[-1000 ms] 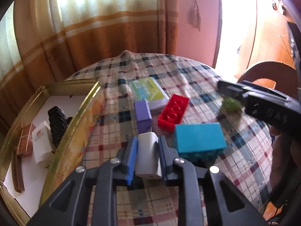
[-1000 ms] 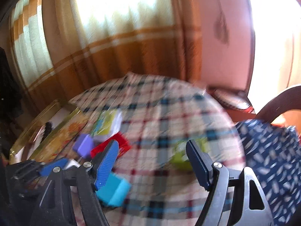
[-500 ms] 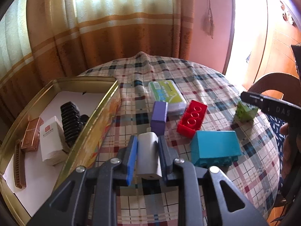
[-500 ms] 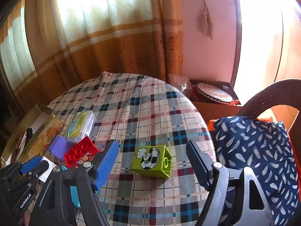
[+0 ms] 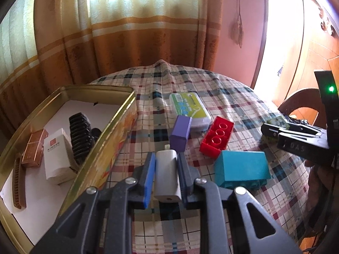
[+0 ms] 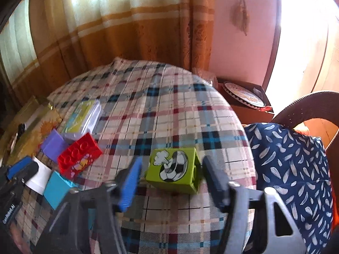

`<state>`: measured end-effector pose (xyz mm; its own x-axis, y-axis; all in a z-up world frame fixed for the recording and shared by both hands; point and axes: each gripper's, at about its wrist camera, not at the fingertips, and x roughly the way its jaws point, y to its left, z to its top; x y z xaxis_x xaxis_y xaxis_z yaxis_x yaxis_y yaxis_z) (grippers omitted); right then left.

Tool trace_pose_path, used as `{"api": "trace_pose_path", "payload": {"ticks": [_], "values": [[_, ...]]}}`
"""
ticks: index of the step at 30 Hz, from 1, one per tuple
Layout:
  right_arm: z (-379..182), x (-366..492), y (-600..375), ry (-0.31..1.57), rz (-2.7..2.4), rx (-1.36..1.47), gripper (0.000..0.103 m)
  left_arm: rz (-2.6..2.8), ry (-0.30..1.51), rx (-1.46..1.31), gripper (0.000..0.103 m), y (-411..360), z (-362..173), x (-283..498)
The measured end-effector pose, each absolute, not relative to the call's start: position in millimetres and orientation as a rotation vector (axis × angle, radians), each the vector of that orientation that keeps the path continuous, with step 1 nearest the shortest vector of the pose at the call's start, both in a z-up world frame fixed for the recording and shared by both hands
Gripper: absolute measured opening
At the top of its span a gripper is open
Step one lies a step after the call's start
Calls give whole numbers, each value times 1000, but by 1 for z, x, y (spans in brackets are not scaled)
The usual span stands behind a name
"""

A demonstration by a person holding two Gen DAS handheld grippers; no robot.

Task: Organize rigid objects
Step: 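Grasp the white block with the left tool while the right tool grasps the green block, then lift the white block with the left tool while the right tool lifts the green block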

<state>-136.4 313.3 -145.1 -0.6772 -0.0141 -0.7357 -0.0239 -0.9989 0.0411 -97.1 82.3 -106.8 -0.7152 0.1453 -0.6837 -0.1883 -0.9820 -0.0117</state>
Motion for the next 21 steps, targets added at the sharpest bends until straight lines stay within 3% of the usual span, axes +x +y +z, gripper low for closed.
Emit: {"api": "trace_pose_path", "payload": {"ticks": [5, 15, 17, 21], "values": [[-144, -134, 308, 21, 2885, -1246, 46, 2757, 43, -1084, 19, 75, -107, -97], [-142, -130, 308, 53, 2935, -1213, 46, 2773, 41, -1053, 19, 74, -106, -93], [-140, -129, 307, 46, 2946, -1197, 46, 2780, 56, -1037, 12, 75, -105, -91], [-138, -126, 308, 63, 2972, -1175, 46, 2786, 83, -1014, 11, 77, -103, -88]]}}
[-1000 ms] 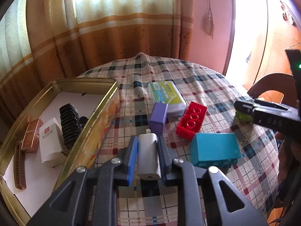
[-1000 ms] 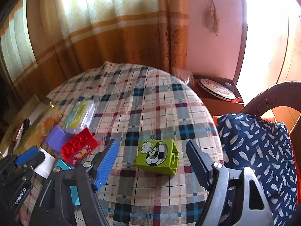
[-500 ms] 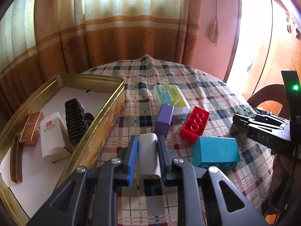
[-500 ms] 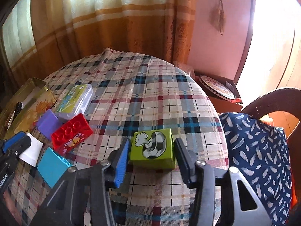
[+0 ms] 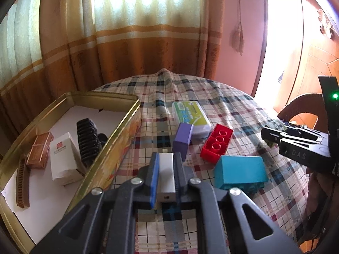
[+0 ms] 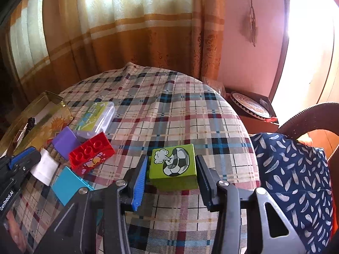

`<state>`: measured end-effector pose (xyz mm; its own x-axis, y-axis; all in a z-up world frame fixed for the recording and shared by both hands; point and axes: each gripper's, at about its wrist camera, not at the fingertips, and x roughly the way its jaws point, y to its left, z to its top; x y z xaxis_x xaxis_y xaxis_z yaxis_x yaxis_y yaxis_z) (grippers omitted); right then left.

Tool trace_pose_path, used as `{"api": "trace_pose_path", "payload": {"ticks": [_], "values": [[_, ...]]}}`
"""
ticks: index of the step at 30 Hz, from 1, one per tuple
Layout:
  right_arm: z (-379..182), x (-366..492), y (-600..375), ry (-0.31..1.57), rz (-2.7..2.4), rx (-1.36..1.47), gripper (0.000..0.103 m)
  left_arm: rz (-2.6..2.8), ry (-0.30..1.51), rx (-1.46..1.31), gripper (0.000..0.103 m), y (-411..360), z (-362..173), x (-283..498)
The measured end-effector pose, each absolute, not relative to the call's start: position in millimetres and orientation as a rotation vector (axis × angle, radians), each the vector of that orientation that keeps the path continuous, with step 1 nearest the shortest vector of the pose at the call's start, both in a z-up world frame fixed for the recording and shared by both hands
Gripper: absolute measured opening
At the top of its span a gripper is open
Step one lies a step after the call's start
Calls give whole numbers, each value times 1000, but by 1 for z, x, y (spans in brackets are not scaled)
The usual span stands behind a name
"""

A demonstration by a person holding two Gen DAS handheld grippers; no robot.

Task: Organize rigid objects
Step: 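Lift the white block with the left tool while the right tool lifts the green block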

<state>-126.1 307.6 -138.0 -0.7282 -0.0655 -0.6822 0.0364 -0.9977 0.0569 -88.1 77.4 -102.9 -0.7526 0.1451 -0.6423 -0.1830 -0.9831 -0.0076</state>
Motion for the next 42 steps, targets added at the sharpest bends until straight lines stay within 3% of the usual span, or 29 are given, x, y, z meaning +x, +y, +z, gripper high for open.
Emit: {"api": "trace_pose_path", "payload": {"ticks": [7, 14, 18, 23, 25, 42], "values": [[-138, -125, 308, -72, -2862, 1130, 46, 2756, 73, -1034, 11, 78, -104, -91], [-139, -126, 309, -85, -2855, 1138, 46, 2728, -1, -1120, 32, 70, -111, -99], [-139, -127, 308, -85, -2853, 1142, 46, 2686, -20, -1172, 32, 71, -117, -104], [-140, -127, 310, -89, -2848, 1146, 46, 2655, 79, -1208, 31, 85, -123, -105], [-140, -127, 310, -91, -2849, 1145, 47, 2656, 83, -1212, 20, 85, -123, -104], [-134, -118, 307, -78, -2861, 1037, 46, 2746, 8, -1096, 20, 70, -111, -94]]}}
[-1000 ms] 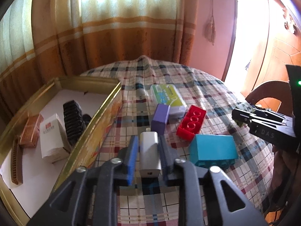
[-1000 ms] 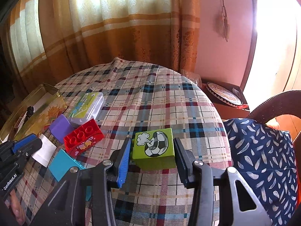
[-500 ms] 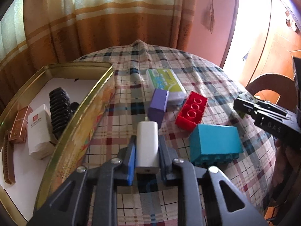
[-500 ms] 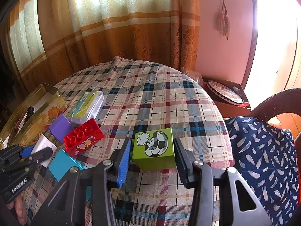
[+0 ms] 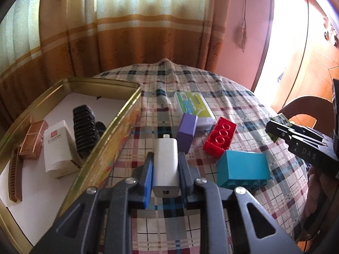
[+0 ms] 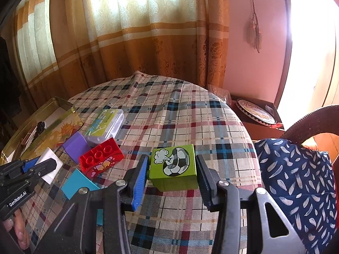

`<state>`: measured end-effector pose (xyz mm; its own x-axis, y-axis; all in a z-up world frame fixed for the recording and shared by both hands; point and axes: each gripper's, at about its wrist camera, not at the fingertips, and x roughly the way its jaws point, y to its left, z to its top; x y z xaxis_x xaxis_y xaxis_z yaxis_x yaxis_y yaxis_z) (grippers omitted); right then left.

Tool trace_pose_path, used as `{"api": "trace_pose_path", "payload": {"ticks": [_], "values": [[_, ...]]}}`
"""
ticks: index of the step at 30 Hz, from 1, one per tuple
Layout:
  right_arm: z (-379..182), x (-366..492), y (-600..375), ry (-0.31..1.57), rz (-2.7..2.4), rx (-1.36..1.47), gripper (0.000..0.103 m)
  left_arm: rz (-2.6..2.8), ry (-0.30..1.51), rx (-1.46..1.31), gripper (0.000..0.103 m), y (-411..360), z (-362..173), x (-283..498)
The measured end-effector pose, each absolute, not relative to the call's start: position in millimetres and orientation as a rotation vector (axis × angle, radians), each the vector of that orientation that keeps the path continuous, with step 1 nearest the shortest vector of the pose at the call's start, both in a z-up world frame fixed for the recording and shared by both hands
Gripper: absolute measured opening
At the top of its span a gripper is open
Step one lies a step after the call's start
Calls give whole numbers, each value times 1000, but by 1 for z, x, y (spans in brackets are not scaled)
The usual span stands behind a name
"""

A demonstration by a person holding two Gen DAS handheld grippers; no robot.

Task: Organize rigid objects
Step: 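Lift the white block with the left tool while the right tool lifts the green block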

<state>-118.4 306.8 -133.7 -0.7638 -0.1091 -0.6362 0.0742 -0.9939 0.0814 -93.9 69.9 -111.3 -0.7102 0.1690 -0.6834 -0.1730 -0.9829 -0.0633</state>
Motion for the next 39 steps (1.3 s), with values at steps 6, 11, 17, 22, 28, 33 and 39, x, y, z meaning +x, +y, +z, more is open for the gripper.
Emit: {"api": "trace_pose_path", "payload": {"ticks": [6, 11, 17, 22, 28, 33, 39], "values": [[-131, -116, 308, -81, -2873, 1012, 46, 2793, 30, -1040, 20, 70, -106, -88], [-130, -114, 308, -79, -2883, 993, 46, 2825, 43, -1003, 20, 70, -102, -84], [-128, -113, 308, -77, -2895, 977, 46, 2843, 46, -978, 20, 69, -99, -81], [-127, -110, 307, -68, -2908, 957, 46, 2863, 57, -947, 20, 69, -96, -77], [-124, -106, 304, -38, -2927, 922, 46, 2878, 61, -928, 20, 69, -95, -74], [-122, -103, 302, -18, -2941, 893, 46, 2887, 61, -915, 20, 70, -94, -73], [-120, -100, 301, -15, -2954, 863, 46, 2899, 70, -893, 20, 70, -92, -70]]}}
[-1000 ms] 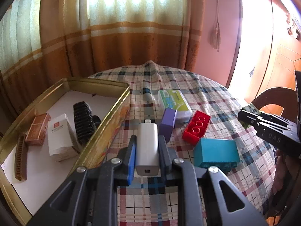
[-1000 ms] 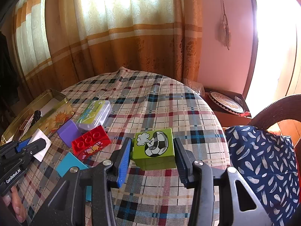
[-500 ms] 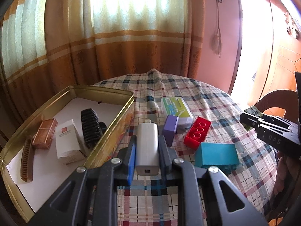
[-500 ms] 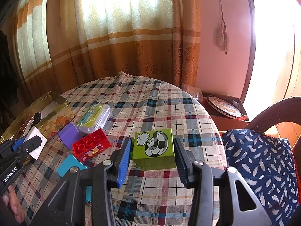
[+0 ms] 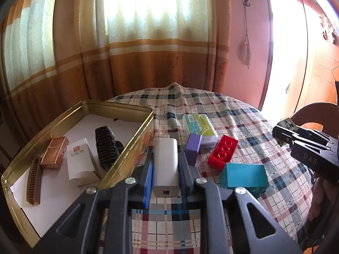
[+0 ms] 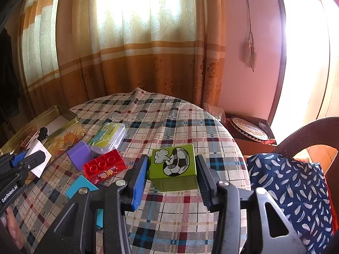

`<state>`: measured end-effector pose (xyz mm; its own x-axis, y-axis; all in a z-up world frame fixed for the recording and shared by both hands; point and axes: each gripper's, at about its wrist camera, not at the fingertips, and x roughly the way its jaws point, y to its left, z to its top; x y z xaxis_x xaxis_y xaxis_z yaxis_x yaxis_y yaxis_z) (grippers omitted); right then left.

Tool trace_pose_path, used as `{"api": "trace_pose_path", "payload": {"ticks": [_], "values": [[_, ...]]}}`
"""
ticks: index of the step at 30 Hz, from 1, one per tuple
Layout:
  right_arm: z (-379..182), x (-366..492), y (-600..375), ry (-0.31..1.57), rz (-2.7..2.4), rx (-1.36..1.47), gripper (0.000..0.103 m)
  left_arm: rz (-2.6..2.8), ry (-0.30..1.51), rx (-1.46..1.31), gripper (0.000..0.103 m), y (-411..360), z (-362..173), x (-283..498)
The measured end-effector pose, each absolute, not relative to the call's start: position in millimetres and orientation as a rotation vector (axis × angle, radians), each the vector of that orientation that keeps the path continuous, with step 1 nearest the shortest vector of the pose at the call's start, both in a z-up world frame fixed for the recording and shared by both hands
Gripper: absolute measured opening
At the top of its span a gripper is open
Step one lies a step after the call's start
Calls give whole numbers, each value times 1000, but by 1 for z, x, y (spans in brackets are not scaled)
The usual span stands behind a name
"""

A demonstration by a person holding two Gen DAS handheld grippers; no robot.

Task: Organize rigid objects
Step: 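Lift the white block with the left tool while the right tool lifts the green block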

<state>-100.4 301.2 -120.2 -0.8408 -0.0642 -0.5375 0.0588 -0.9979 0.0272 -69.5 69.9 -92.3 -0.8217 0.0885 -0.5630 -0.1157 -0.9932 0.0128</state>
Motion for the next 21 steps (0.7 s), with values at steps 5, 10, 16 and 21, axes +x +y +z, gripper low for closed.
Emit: {"api": "trace_pose_path", "payload": {"ticks": [5, 10, 16, 21], "values": [[-119, -98, 302, -21, -2959, 848, 46, 2912, 82, -868, 20, 70, -90, -67], [-118, -96, 302, -18, -2969, 825, 46, 2921, 81, -852, 20, 69, -89, -64], [-116, -93, 299, 6, -2984, 788, 46, 2927, 81, -833, 20, 68, -87, -62], [-115, -91, 298, 14, -2987, 771, 46, 2938, 90, -804, 20, 69, -85, -58]]}}
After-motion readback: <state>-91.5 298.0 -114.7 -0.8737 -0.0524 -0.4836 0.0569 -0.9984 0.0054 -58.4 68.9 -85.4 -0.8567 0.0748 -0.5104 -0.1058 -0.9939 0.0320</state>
